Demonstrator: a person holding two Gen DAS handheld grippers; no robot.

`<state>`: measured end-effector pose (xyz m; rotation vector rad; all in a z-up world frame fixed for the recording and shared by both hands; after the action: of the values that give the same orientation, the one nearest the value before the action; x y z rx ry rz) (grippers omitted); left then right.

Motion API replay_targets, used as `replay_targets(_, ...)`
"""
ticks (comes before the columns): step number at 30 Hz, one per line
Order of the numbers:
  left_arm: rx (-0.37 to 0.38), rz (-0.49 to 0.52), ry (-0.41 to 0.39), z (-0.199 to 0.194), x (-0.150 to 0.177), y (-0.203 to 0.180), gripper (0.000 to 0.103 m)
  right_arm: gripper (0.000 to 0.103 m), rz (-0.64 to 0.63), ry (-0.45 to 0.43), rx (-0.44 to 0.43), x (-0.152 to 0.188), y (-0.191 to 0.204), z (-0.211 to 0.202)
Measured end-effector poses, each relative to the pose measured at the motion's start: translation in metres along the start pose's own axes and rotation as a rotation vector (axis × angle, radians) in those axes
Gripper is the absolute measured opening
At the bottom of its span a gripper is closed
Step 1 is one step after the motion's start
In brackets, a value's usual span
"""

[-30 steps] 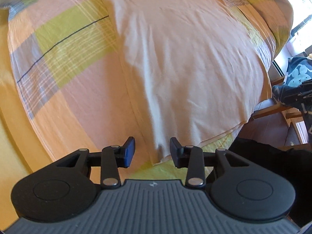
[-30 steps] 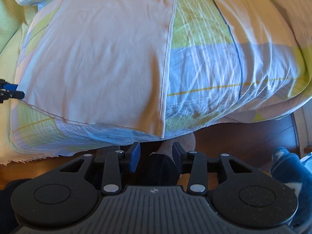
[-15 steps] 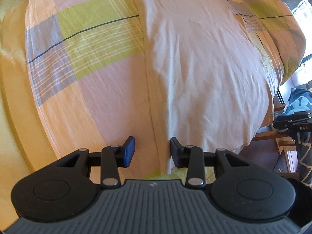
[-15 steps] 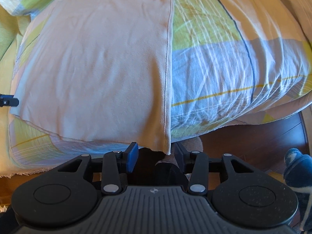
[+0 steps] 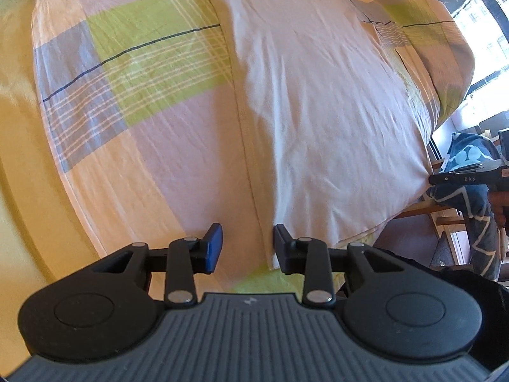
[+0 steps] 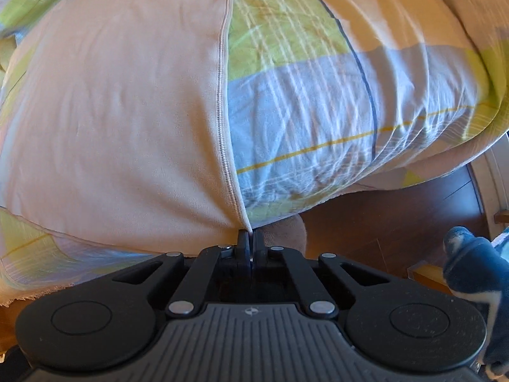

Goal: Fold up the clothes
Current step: 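Grasp the undershirt hem with the right gripper while the left gripper grasps beside it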

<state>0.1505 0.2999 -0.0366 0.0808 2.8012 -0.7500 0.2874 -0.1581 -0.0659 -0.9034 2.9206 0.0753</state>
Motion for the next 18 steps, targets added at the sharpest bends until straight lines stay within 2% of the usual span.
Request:
replay_targets(3,0.054,-0.057,-0.032,-0.004,-0.001,0.01,0.029,0.0,-0.055,-0.001,0.036,-0.004,0.008,-0.001)
replay_targets(6,0.076,-0.112,-0.074,-0.01,-0.002,0.021,0.029,0.0,-0.036,0.004,0.063,-0.008,0.008,0.004)
replay_targets(9,0.073,-0.069,-0.029,-0.004,-0.003,0.019,0.026,0.0,-0.04,0.006,0.087,-0.008,0.012,0.007)
replay_targets(12,0.068,-0.028,-0.016,0.002,-0.007,0.012,0.025,0.0,-0.033,0.015,0.097,-0.008,0.019,0.011)
replay_targets(15,0.038,0.009,-0.005,0.007,-0.009,0.004,0.02,0.0,-0.037,0.026,0.1,-0.009,0.023,0.014)
replay_targets(16,0.03,0.022,0.003,0.008,-0.009,0.001,0.012,0.0,-0.039,0.03,0.099,-0.01,0.024,0.015)
replay_targets(18,0.019,0.046,0.025,0.011,-0.009,-0.002,0.002,0.0,-0.044,0.036,0.097,-0.012,0.026,0.017)
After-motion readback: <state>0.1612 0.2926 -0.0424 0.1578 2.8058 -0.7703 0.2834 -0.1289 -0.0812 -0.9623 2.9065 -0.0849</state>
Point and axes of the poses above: each gripper's, at about its wrist camera, not at the fingertips, and z roughly the way its jaws point, y to its left, x to its underside, the point moved 1 cm from there along z, roughly the way its jaws point, and after that the axes turned 8 degrees about x, right-handed, at the moved point
